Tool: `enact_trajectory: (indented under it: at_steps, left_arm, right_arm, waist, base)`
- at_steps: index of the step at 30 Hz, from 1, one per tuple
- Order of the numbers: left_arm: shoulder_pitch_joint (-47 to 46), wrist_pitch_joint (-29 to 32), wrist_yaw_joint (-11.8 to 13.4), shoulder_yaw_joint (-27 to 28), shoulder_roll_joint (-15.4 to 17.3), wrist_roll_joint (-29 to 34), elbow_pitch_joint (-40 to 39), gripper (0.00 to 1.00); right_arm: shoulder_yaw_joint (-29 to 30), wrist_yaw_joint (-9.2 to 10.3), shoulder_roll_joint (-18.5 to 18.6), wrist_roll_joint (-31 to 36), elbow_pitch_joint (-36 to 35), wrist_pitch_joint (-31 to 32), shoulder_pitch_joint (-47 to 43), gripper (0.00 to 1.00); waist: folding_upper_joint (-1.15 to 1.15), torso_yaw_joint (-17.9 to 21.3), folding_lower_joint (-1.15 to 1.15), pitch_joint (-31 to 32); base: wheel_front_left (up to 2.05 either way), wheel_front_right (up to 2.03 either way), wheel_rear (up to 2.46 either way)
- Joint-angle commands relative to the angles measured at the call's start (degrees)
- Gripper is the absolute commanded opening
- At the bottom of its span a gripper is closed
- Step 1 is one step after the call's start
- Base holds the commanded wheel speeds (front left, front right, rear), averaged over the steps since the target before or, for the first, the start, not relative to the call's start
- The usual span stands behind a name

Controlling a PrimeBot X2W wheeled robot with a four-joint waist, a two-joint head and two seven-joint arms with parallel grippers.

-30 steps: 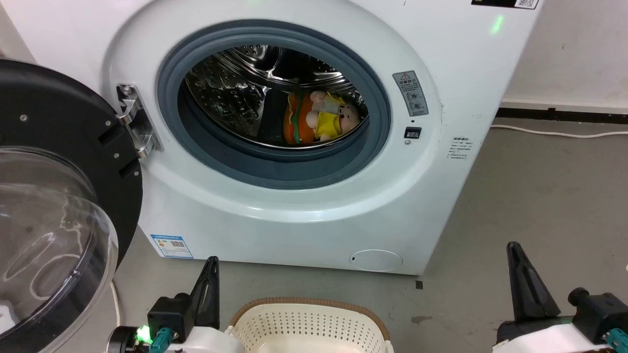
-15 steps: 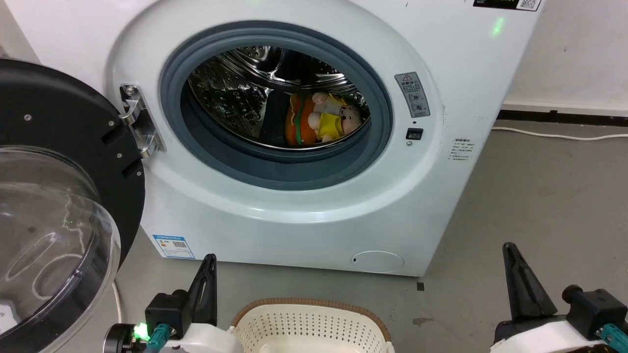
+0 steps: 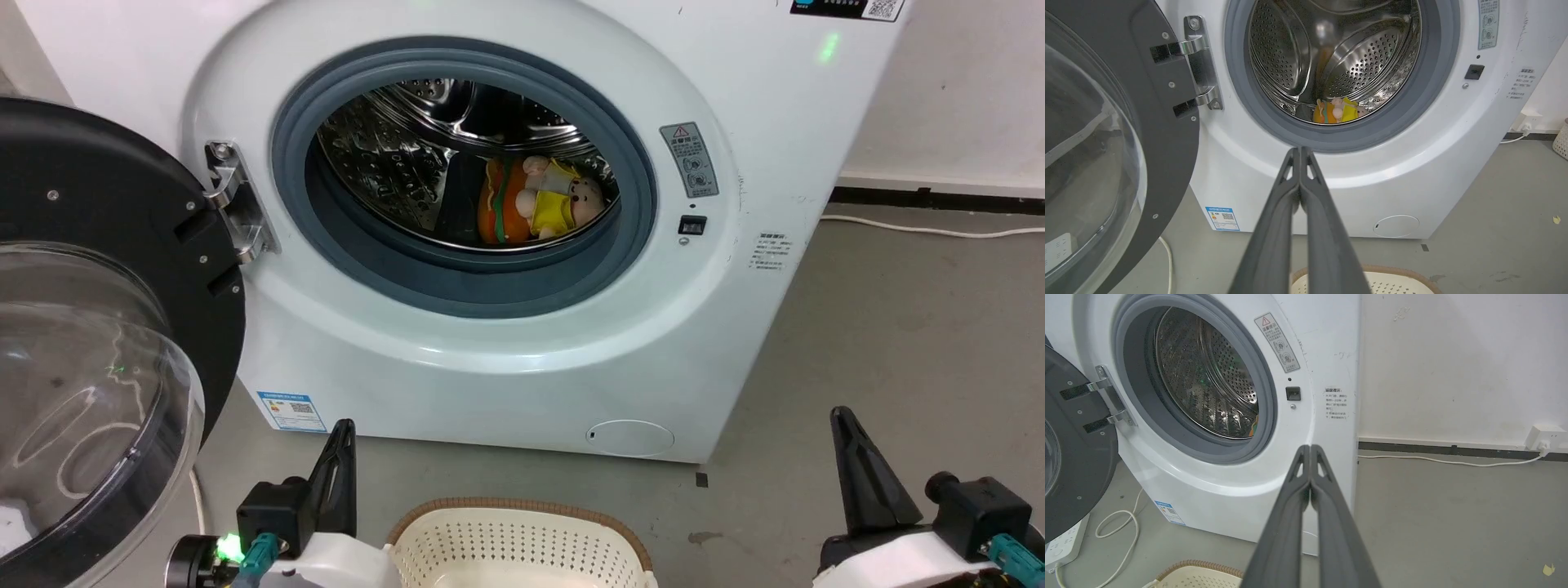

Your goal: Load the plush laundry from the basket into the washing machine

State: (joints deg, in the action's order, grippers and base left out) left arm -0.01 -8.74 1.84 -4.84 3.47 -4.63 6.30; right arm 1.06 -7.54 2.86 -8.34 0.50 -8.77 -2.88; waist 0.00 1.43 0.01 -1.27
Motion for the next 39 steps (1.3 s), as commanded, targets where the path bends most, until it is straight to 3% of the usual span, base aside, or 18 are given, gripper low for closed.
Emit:
enact_trajectory:
  at_steps: [1, 39]
  left_arm:
    - [0.01, 0.36, -0.20, 0.33, -0.03, 0.53, -0.44, 0.00]
    - [0.01, 4.81, -1.07, 2.72, -0.33, 2.71, -3.55, 0.00]
  right_arm:
    - [-0.14, 0.02, 0.01, 0.52, -0.18, 0.35, 0.95, 0.00]
    - [-0.63, 0.04, 0.01, 4.67, -0.35, 4.82, 1.97, 0.00]
  waist:
    - [0.00, -0.03, 0.00, 0.02]
    - [0.00, -0.77, -0.01, 0.69]
  base:
    - [0.00, 0.00, 0.00]
    - [0.00, 0.00, 0.00]
